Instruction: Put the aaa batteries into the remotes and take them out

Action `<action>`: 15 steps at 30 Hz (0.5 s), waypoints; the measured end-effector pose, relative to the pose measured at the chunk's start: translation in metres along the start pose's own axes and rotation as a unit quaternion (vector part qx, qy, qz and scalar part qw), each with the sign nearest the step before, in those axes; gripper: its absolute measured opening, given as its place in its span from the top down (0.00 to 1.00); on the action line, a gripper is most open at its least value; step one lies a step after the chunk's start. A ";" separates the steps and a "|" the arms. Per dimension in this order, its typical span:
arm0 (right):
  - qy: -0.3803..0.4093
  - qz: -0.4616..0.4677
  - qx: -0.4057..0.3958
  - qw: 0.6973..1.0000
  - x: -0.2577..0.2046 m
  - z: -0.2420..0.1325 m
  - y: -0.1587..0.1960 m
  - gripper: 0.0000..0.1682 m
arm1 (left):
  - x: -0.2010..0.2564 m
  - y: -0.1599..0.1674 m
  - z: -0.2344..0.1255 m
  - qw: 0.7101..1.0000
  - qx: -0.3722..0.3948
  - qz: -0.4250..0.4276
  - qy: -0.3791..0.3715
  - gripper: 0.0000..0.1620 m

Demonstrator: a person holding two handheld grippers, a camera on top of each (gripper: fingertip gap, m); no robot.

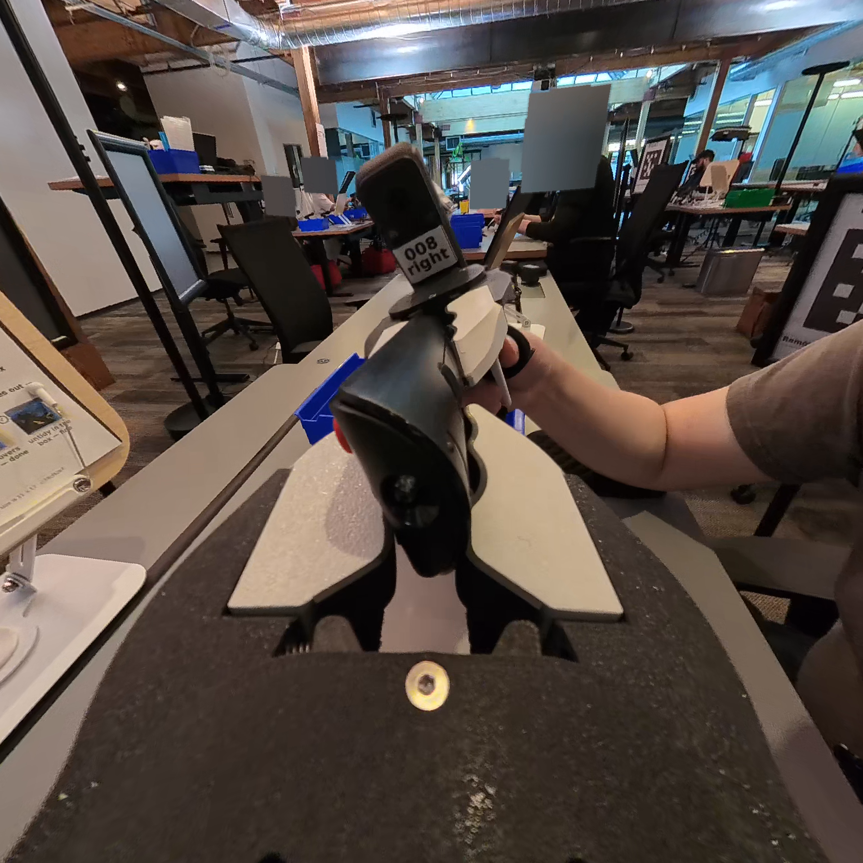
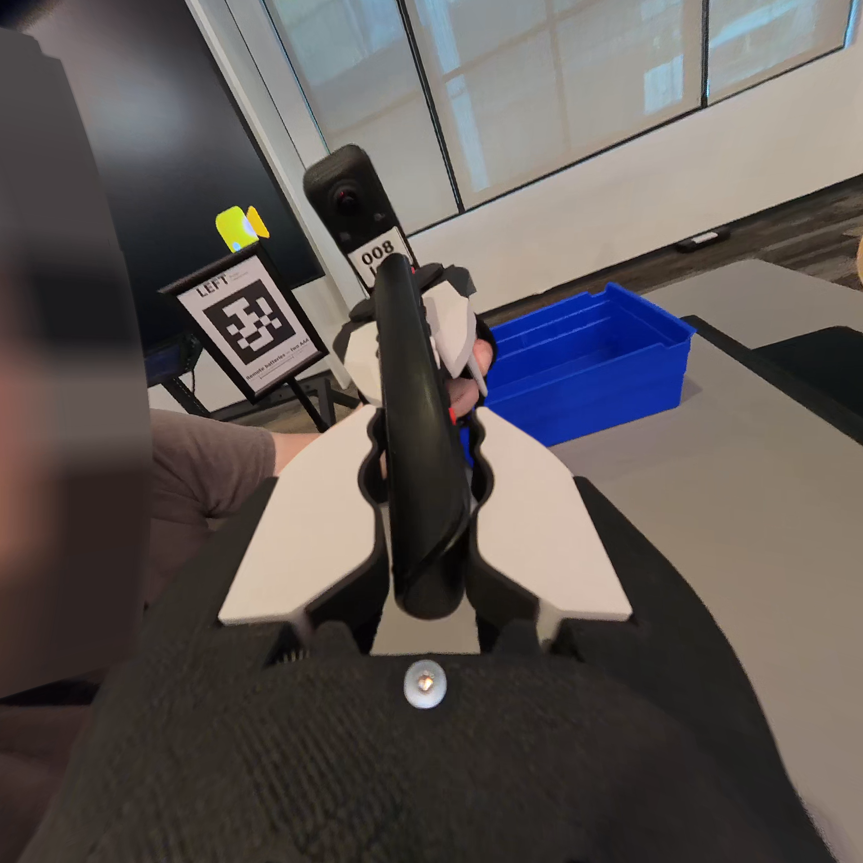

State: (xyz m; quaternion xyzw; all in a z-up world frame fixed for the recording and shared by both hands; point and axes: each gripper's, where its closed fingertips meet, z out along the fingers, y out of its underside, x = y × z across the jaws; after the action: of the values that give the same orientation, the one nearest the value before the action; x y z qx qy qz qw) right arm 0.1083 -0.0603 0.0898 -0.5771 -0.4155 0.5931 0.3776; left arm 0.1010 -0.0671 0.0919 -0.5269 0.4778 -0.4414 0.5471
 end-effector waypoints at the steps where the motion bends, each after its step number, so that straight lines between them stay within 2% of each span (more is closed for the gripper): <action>1: -0.005 0.010 0.002 1.000 0.000 0.000 0.000 0.79 | -0.001 0.000 0.000 1.000 -0.001 -0.009 0.002 0.84; 6: -0.011 0.029 0.004 1.000 0.001 0.002 0.001 0.79 | -0.001 0.001 -0.002 1.000 -0.011 0.000 -0.001 0.84; 10: -0.018 0.020 0.001 1.000 -0.003 0.003 0.003 0.78 | 0.003 0.001 -0.002 0.999 -0.026 0.035 -0.007 0.84; 15: -0.029 0.006 0.000 1.000 -0.011 0.004 0.000 0.80 | 0.007 -0.004 -0.003 0.999 -0.019 0.031 -0.004 0.84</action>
State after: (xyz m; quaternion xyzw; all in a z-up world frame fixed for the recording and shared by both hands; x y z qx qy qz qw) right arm 0.1053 -0.0710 0.0937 -0.5620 -0.4229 0.6120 0.3617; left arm 0.0988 -0.0743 0.0954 -0.5238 0.5006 -0.4128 0.5519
